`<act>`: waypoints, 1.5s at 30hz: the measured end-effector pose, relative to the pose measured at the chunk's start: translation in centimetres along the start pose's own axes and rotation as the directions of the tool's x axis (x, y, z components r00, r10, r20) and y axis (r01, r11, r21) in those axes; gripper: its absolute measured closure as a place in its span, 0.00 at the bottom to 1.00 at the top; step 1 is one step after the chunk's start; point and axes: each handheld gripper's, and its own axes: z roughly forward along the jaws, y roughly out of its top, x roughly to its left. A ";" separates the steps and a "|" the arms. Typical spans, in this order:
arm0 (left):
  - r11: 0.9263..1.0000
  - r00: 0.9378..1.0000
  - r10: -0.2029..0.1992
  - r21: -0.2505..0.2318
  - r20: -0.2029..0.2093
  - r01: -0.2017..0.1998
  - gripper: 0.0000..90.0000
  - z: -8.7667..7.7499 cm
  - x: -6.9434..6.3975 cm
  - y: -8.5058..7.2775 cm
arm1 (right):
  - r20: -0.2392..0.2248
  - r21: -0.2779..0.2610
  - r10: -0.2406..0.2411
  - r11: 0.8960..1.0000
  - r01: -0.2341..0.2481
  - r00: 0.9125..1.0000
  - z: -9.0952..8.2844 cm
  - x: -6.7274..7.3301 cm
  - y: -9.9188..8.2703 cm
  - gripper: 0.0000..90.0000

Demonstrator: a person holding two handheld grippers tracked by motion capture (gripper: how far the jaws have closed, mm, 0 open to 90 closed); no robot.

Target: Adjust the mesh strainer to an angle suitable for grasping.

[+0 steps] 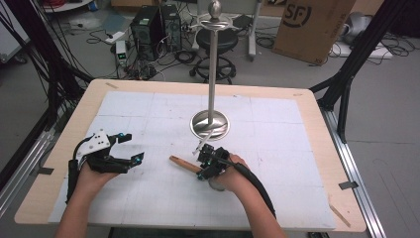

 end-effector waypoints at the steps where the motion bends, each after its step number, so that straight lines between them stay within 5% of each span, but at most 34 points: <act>1: 1.000 1.000 0.000 0.000 0.000 0.000 0.18 0.0 0.0 0.0 | 0.008 0.009 -0.001 1.000 0.001 1.000 0.0 0.1 0.1 0.70; 13: 1.000 1.000 0.003 0.006 0.003 -0.003 0.18 0.2 -0.1 0.0 | 0.035 0.156 0.010 0.988 -0.015 0.999 0.5 0.5 2.2 0.68; 18: 1.000 1.000 0.006 0.008 0.002 -0.006 0.18 0.3 -0.2 0.0 | 0.037 0.154 0.007 0.988 -0.013 0.999 0.5 0.5 2.1 0.69; 26: 1.000 1.000 0.003 0.007 0.001 -0.003 0.18 0.1 -0.1 0.0 | 0.009 0.052 0.033 0.998 -0.033 0.999 0.2 0.0 0.8 0.76; 34: 1.000 1.000 0.003 0.005 -0.004 -0.003 0.18 0.1 0.0 0.0 | 0.044 -0.041 -0.013 0.999 0.014 0.999 -1.2 0.4 0.6 0.76; 38: 1.000 1.000 0.003 -0.001 -0.003 -0.003 0.18 0.0 0.0 0.1 | 0.059 -0.144 -0.004 0.990 0.012 0.998 -2.8 0.6 0.2 0.76; 45: 1.000 1.000 0.007 -0.009 0.007 -0.007 0.18 0.0 -0.2 0.3 | 0.068 -0.302 -0.017 0.953 0.036 0.998 -5.0 0.6 -1.3 0.76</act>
